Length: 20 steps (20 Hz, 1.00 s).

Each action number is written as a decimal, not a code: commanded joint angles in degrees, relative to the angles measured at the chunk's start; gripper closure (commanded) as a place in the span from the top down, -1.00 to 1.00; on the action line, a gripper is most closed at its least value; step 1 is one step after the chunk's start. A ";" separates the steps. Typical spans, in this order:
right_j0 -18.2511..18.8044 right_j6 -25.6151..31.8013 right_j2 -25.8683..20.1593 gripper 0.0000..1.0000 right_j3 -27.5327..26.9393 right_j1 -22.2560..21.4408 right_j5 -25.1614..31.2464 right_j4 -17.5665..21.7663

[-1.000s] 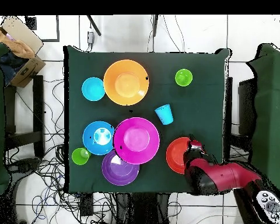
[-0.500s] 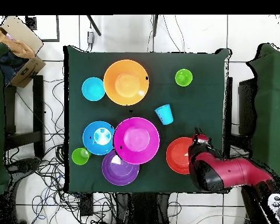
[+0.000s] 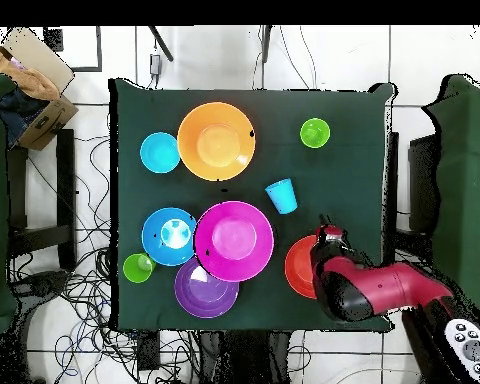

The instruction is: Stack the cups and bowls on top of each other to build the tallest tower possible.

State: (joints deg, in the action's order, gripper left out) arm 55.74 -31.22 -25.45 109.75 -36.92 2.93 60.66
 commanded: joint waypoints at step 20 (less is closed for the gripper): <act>9.20 -13.60 -21.77 1.00 -2.57 10.39 27.55 -48.41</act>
State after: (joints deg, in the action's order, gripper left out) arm 68.87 -33.40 -44.19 107.57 -24.44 31.45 15.26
